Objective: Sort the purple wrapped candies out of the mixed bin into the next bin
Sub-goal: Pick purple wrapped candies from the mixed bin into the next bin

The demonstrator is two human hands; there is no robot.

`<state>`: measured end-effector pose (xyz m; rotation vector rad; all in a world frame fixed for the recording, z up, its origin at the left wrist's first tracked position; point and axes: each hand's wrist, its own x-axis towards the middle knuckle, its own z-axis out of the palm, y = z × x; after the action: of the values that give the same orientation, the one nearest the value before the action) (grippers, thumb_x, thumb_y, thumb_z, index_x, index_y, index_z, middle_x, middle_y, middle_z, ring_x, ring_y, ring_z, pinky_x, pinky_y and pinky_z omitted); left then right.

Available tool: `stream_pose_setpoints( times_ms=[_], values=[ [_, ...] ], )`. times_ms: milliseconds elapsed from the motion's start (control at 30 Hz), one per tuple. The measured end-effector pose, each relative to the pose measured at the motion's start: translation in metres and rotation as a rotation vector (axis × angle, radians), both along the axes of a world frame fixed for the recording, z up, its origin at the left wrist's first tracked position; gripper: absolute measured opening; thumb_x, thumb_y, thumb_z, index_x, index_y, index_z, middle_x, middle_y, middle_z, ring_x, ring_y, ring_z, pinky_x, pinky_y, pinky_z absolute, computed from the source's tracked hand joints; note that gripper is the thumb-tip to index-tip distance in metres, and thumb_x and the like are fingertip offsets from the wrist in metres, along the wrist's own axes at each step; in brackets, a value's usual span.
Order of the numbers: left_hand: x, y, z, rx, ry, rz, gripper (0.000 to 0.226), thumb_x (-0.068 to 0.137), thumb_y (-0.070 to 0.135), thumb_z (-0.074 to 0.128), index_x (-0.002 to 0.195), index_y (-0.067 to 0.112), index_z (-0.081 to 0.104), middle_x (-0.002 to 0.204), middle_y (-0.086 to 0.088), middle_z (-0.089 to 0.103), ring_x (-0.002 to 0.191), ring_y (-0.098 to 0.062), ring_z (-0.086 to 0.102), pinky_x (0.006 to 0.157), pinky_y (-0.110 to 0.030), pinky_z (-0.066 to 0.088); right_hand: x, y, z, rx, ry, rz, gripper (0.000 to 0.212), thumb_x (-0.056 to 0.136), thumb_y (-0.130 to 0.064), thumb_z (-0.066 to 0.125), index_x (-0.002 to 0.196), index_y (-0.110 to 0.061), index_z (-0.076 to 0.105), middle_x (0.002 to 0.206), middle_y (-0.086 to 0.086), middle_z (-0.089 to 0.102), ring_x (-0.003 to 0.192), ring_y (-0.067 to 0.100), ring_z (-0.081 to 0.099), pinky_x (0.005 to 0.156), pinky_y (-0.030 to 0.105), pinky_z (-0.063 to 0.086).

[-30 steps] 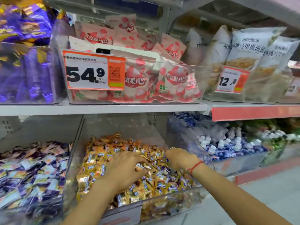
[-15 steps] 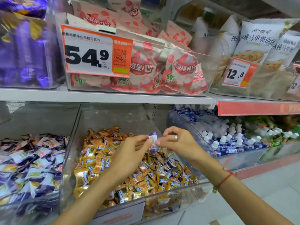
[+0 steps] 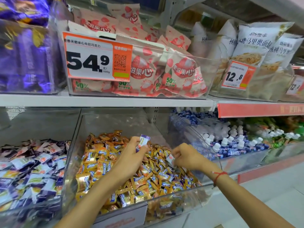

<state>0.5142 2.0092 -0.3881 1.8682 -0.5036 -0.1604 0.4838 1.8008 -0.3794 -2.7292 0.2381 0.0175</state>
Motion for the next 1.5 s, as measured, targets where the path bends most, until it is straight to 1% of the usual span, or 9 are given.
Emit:
stream_pose_setpoints(
  times_ms=[100, 267, 500, 633, 800, 1000, 1167, 1367, 1500],
  values=[
    [0.001, -0.002, 0.001, -0.076, 0.024, -0.031, 0.013, 0.102, 0.02, 0.043, 0.112, 0.023, 0.05, 0.105, -0.004, 0.063, 0.074, -0.013, 0.061, 0.069, -0.033, 0.056, -0.018, 0.008, 0.017, 0.621, -0.121, -0.049, 0.026, 0.082, -0.004, 0.074, 0.106, -0.007, 0.064, 0.077, 0.006, 0.069, 0.071, 0.011, 0.063, 0.064, 0.018, 0.051],
    [-0.001, -0.004, 0.007, -0.208, 0.17, -0.104, 0.023, 0.104, 0.013, 0.036, 0.116, 0.019, 0.055, 0.108, 0.003, 0.066, 0.092, -0.008, 0.067, 0.068, -0.021, 0.057, -0.032, 0.039, 0.031, 1.043, -0.281, -0.075, 0.013, 0.078, -0.008, 0.077, 0.09, -0.013, 0.073, 0.085, 0.004, 0.076, 0.077, 0.009, 0.07, 0.069, 0.017, 0.056],
    [-0.006, -0.004, 0.009, -0.171, 0.055, -0.128, 0.028, 0.1, 0.036, 0.041, 0.122, 0.023, 0.054, 0.111, 0.006, 0.065, 0.087, 0.002, 0.067, 0.061, -0.017, 0.052, -0.021, 0.068, 0.023, 0.848, -0.406, -0.004, 0.016, 0.082, -0.011, 0.074, 0.096, -0.017, 0.077, 0.085, 0.002, 0.076, 0.084, 0.011, 0.072, 0.075, 0.02, 0.056],
    [-0.001, -0.003, 0.005, -0.234, -0.024, -0.022, 0.025, 0.099, 0.039, 0.04, 0.115, 0.029, 0.055, 0.078, 0.006, 0.069, 0.073, -0.018, 0.057, 0.056, -0.026, 0.042, -0.024, 0.041, 0.039, 0.774, -0.259, 0.095, 0.019, 0.089, -0.008, 0.066, 0.102, -0.02, 0.072, 0.093, 0.003, 0.075, 0.088, 0.013, 0.071, 0.078, 0.023, 0.057],
    [0.001, -0.005, 0.0, -0.097, -0.072, 0.008, 0.025, 0.102, 0.04, 0.032, 0.108, 0.024, 0.05, 0.083, -0.002, 0.06, 0.048, 0.001, 0.043, 0.054, -0.024, 0.035, 0.0, -0.004, 0.022, -0.262, -0.011, 0.122, 0.033, 0.089, 0.0, 0.054, 0.112, -0.016, 0.071, 0.113, 0.004, 0.069, 0.105, 0.018, 0.063, 0.09, 0.03, 0.051],
    [-0.004, -0.002, 0.0, -0.035, -0.184, 0.014, 0.027, 0.101, 0.03, 0.035, 0.087, 0.01, 0.045, 0.069, -0.003, 0.036, 0.062, -0.016, 0.038, 0.055, -0.03, 0.03, 0.017, 0.004, -0.01, -0.536, 0.284, 0.176, 0.038, 0.089, -0.012, 0.065, 0.127, -0.014, 0.058, 0.13, 0.012, 0.054, 0.117, 0.031, 0.055, 0.089, 0.035, 0.046],
    [-0.002, -0.001, -0.001, -0.043, -0.209, 0.018, 0.035, 0.097, 0.047, 0.041, 0.09, 0.015, 0.053, 0.074, 0.0, 0.06, 0.058, -0.012, 0.057, 0.057, -0.035, 0.044, 0.006, -0.003, 0.007, -0.397, 0.086, 0.094, 0.028, 0.091, -0.03, 0.064, 0.112, -0.011, 0.066, 0.113, 0.008, 0.065, 0.102, 0.025, 0.061, 0.086, 0.034, 0.05],
    [-0.003, -0.002, 0.002, -0.194, -0.08, -0.062, 0.027, 0.093, 0.04, 0.053, 0.105, 0.02, 0.067, 0.084, 0.004, 0.075, 0.07, -0.012, 0.072, 0.057, -0.024, 0.055, -0.024, 0.039, 0.024, 0.483, -0.478, 0.209, 0.018, 0.08, -0.023, 0.077, 0.096, -0.028, 0.074, 0.083, -0.009, 0.069, 0.075, 0.008, 0.065, 0.075, 0.027, 0.056],
    [-0.004, -0.001, 0.005, -0.268, -0.01, -0.08, 0.031, 0.086, 0.039, 0.058, 0.101, 0.014, 0.068, 0.085, 0.002, 0.076, 0.073, -0.014, 0.073, 0.054, -0.021, 0.055, -0.029, 0.055, 0.025, 0.503, -0.563, 0.224, 0.03, 0.074, -0.014, 0.082, 0.095, -0.033, 0.073, 0.082, -0.009, 0.065, 0.07, 0.005, 0.061, 0.07, 0.022, 0.052]
  ],
)
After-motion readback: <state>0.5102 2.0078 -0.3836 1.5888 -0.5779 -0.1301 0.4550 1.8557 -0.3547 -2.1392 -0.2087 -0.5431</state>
